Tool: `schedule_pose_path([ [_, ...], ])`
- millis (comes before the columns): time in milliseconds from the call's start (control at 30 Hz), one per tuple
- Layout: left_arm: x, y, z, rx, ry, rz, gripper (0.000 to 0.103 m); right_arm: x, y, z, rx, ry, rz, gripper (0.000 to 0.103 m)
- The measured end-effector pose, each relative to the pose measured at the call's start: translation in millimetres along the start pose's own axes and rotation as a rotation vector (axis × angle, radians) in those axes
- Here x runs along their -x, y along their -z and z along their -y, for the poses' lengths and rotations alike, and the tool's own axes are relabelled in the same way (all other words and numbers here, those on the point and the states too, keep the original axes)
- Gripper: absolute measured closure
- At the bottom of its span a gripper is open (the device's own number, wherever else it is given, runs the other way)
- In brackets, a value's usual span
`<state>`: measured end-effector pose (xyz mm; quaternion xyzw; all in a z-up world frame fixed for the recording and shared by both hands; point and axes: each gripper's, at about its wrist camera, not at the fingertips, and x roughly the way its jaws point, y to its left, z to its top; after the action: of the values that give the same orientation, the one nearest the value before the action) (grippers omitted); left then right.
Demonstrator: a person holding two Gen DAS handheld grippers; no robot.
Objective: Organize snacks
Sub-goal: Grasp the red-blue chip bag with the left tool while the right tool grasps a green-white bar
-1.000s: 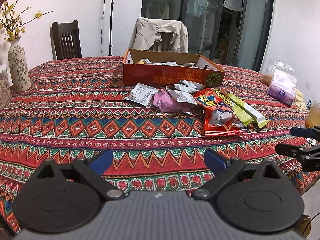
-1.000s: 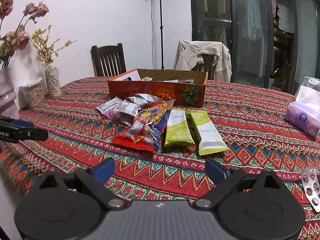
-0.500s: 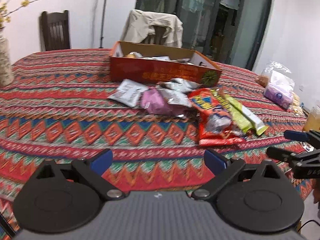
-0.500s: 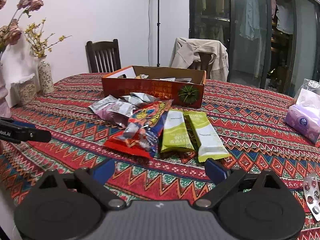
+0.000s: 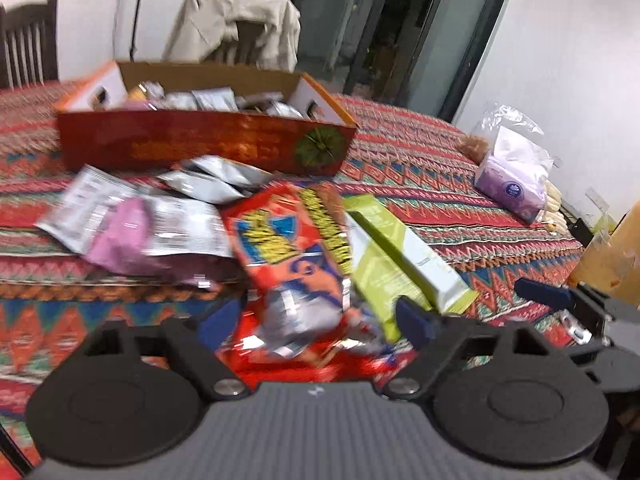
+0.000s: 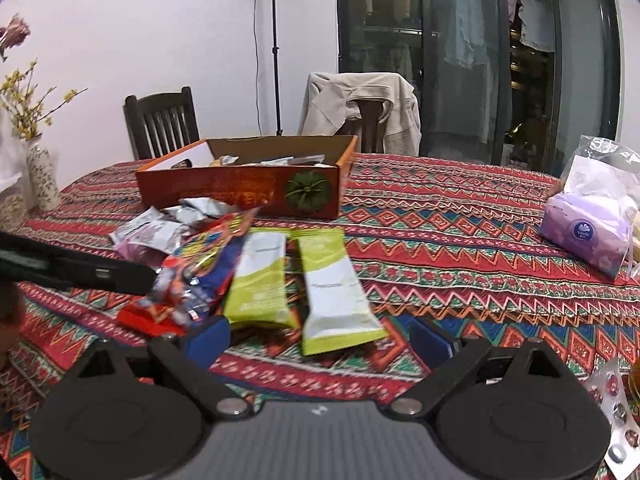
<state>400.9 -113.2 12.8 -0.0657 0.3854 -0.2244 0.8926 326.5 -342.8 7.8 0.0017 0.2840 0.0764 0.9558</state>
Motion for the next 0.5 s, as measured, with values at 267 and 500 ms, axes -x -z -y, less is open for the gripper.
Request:
schedule_pose_path([
  [267,-38,-15,1,0.101,-0.001,-0.005,0.034,-18,-1,22,-0.018,0.003,-0.026,0.007],
  [500,-22,-12,5,0.072,0.038,0.004,0.057,-49,-21,27,-0.017,-0.061,-0.030,0.009],
])
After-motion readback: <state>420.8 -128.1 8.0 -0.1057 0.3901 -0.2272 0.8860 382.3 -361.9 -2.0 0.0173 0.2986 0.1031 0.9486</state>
